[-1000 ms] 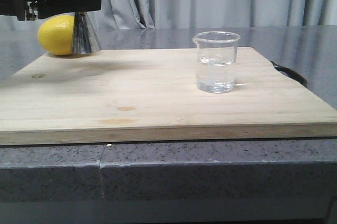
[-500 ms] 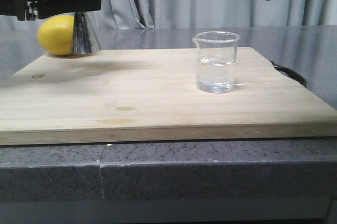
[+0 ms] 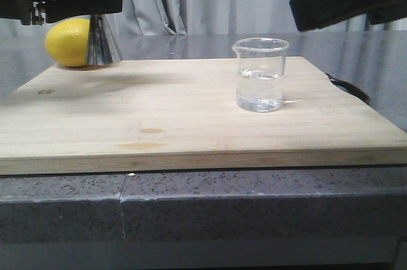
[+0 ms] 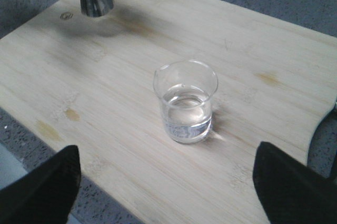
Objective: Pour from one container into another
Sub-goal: 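Move the right gripper down to the glass beaker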
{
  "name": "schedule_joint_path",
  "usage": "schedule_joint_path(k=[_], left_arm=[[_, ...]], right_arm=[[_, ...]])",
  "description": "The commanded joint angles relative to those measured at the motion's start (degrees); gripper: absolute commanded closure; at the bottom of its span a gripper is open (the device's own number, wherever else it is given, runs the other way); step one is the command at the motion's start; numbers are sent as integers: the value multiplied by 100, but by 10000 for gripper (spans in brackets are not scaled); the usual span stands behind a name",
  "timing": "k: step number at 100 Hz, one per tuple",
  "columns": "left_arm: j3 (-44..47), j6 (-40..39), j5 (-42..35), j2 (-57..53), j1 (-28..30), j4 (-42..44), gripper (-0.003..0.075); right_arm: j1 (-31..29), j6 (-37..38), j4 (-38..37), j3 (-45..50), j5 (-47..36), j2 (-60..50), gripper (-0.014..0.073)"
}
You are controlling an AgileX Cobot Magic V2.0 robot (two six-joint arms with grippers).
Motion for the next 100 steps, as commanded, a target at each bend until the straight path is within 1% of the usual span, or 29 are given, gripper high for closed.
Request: schedule_joint_path(k=[1,6,15,23,39,59,77,100], left_arm=[[-162,-51,530,-222,-43,-546,514],[-162,-51,530,-222,-43,-546,514],[-162,-51,530,-222,-43,-546,514],[-162,-51,530,-222,-43,-546,514],[-162,-51,530,-222,-43,-546,514],[-162,-51,530,-222,-43,-546,514],[-162,-51,530,-222,-43,-546,514],[-162,-51,530,-222,-43,-546,514]], right_arm=[[0,-42,92,374,-1447,-125,-4],[0,-42,92,707,-2001,-138,-4],[0,35,92,1121,-2742,-127,-4],[9,174,92,1338,-3146,-127,-4],[9,199,92,1542,-3456,-70,-4],[23,248,37,1558,-3903,426,-4],[100,262,-78,1558,-4671,1006,-4],[121,262,-149,1558,-6041,1914,-5]])
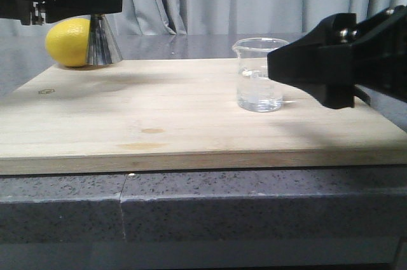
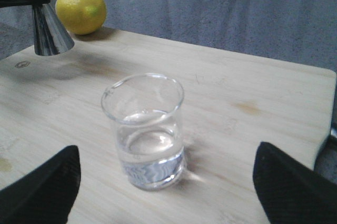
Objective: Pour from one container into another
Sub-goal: 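Move the right gripper down to the glass beaker, then grasp the glass beaker with the right gripper and lift it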
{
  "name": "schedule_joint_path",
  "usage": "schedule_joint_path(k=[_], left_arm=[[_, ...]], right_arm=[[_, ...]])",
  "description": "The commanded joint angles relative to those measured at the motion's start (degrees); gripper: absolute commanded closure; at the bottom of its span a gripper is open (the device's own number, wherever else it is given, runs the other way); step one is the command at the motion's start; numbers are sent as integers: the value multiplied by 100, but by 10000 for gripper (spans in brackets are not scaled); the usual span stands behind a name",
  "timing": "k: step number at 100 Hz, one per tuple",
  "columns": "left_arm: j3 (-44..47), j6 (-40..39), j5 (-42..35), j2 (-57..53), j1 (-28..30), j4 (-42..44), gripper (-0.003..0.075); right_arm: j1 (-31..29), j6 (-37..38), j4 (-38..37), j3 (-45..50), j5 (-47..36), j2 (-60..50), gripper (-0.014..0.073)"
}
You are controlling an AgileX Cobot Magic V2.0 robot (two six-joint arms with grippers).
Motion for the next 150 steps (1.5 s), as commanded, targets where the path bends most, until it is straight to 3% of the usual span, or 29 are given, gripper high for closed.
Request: schedule_joint_path(k=[1,36,85,127,150], left_arm=[[-162,-51,530,-222,-43,-546,514],[-162,-51,530,-222,-43,-546,514],[-162,-51,530,-222,-43,-546,514],[-162,-51,530,-222,-43,-546,514],[-162,-51,530,-222,-43,-546,514]], right_arm=[[14,19,-146,-136,-1056,222,-4],[14,19,-586,-262,-2626,1546,-4],[14,29,-598,-730,-2654,2138,0],[14,29,-598,-730,-2542,2138,276],[14,29,-539,-730,-2534,2123,302]])
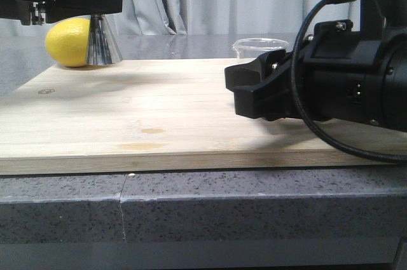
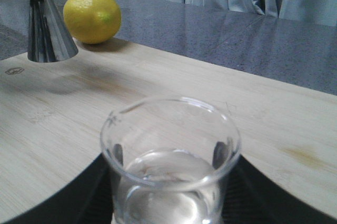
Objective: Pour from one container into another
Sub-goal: 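Grasp the glass beaker with the right gripper and lift it, then tilt the beaker with the right gripper, pouring liquid into the held jigger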
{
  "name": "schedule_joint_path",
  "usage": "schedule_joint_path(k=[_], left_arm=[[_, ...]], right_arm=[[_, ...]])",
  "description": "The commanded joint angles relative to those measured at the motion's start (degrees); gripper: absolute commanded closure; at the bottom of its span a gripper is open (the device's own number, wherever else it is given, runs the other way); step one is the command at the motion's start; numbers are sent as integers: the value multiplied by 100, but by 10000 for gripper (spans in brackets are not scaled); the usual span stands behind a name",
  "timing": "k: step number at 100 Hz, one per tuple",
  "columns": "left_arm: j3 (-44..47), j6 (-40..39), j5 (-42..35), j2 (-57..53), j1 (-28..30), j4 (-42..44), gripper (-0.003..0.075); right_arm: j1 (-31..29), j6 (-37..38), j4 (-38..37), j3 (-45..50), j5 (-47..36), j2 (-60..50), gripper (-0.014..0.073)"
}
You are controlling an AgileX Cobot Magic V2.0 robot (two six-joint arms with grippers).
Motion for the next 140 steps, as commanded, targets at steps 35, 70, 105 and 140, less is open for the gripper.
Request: schedule_joint_path(k=[35,70,105,140], left_arm=[[-162,-51,530,-222,-43,-557,514],[-162,-51,530,-222,-43,-557,514],[-162,-51,530,-222,-43,-557,514],[-162,-51,530,-222,-43,-557,514]], right_arm=[[-47,-16,376,-844,1213,-1088,302],[-162,-26,-644,-3283,4751,-1280,302],[108,-26,-1966,-5911,7260,-658,302],[737,-1082,-2262,-7770,9169,314,302]])
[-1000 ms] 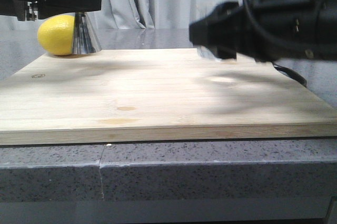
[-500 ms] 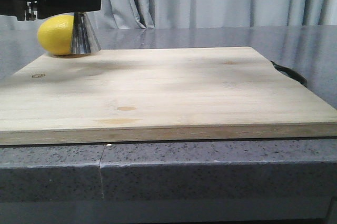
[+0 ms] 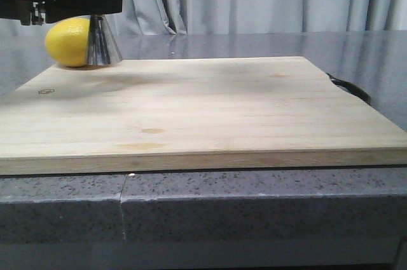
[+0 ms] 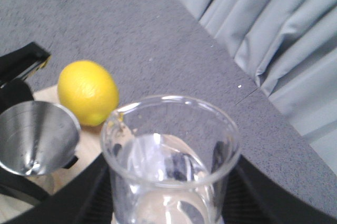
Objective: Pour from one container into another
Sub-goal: 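Tilt the beaker with the right gripper, pouring liquid into the held jigger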
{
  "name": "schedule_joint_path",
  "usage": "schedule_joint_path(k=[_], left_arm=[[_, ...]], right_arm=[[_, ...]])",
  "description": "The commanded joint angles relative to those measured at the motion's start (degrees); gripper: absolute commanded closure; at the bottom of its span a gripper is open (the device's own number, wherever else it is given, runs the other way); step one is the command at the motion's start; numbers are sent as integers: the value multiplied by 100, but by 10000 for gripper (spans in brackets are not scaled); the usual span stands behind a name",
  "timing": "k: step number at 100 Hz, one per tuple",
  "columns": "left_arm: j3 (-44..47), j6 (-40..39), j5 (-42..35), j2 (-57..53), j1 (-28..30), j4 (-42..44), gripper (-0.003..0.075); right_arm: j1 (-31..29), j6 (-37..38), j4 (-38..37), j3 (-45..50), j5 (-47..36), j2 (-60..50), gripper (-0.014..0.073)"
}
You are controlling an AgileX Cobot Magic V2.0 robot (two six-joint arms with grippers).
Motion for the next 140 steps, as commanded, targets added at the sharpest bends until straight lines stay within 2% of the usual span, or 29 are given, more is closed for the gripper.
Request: schedule_joint_path(k=[1,17,53,140], left_arm=[[-159,-51,530,-222,-43,-557,514],[-159,-51,530,-222,-43,-557,514],[-159,-51,530,-222,-43,-557,514],[-159,-51,521,-222,-43,-557,514]], right_arm=[[92,-413,-163,-577,130,-43,302],[246,-1099,-187,-834,355,152,302],[328,-1859,-355,-847,341,166,302],[388,-2719,-485,-847,89,391,302]])
